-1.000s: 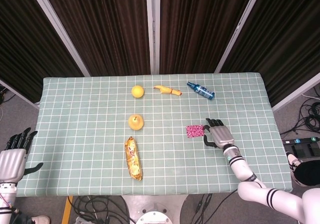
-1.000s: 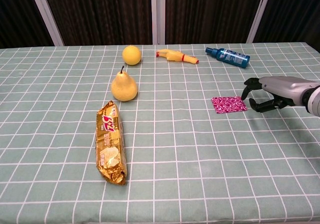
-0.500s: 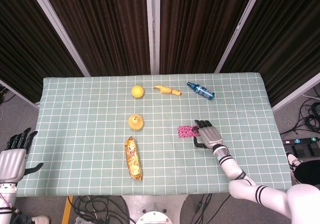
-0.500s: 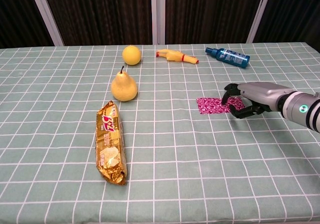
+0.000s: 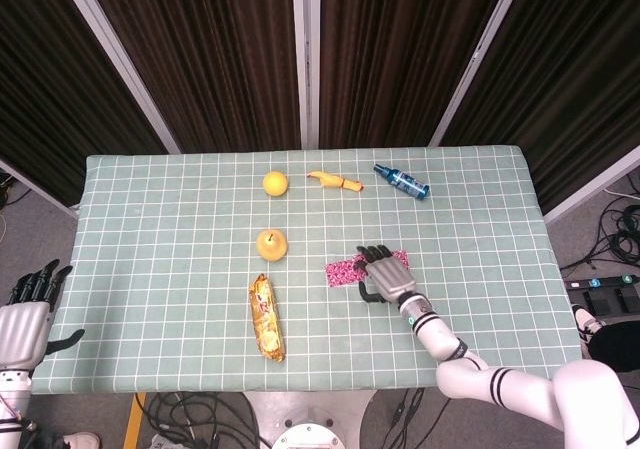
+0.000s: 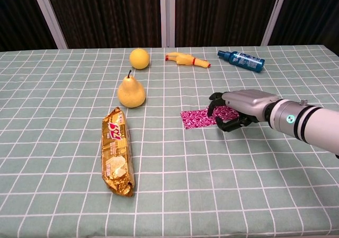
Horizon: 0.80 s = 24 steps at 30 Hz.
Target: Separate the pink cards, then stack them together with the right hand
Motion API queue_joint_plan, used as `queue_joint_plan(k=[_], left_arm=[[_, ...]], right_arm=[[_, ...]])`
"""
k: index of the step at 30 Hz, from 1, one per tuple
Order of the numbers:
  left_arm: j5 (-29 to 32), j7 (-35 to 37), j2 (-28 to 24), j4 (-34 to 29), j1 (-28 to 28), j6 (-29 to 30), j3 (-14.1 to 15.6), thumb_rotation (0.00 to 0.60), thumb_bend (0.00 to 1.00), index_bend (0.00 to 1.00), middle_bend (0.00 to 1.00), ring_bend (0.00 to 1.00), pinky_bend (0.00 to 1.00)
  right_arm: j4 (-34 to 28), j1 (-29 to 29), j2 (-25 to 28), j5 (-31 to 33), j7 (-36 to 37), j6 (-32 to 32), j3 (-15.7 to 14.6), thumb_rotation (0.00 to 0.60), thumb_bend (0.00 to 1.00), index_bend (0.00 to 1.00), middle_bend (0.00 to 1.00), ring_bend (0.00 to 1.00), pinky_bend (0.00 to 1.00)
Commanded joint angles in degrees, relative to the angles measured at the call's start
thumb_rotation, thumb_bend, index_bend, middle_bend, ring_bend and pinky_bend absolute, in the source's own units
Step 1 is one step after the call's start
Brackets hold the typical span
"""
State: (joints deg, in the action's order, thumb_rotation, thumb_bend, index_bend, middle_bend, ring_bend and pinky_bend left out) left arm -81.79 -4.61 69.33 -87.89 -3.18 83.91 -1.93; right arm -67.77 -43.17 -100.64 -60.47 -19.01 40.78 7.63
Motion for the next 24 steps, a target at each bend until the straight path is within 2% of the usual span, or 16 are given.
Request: queue_joint_plan(k=[1,6,11,24], left_arm=[[-0.04,0.19,0.03,0.11,0.07,0.07,0.01,0.6,0.01,0.16,0.16,0.13,0.14],[-0.24,0.67,0.08,0.4,0.38,0.55,0.07,0.6,0.01,0.16,0.16,0.13,0.14],[-0.65,0.62,0.27,0.53,0.3,0.55,0.15,0.6,0.01,0.16,0.16,0.13,0.14],[-0.38,-0.34,-0.21,-0.66,0.64,0.88,0.1,0.6,0.01,0.16,0.16,0.13,0.14]], right_arm=[[-0.78,-0.09,0.13,0.05,-0.39,0.43,-0.2,0.267,0.57,0.26,0.01,0.0,0.0],[-2.59,0.99,2.49,0.26,0.45,2.31,-0.05,0.27,0.57,0.26,0.01,0.0,0.0],[-1.59,1.67,4.19,1.87,0.98,2.52,0.15,0.272,0.57,0.26,0.01,0.0,0.0],[2.56,0.58,2.19,1.94,2.32,-0.17,-0.46,0.272,0.57,0.26,0.01,0.0,0.0]])
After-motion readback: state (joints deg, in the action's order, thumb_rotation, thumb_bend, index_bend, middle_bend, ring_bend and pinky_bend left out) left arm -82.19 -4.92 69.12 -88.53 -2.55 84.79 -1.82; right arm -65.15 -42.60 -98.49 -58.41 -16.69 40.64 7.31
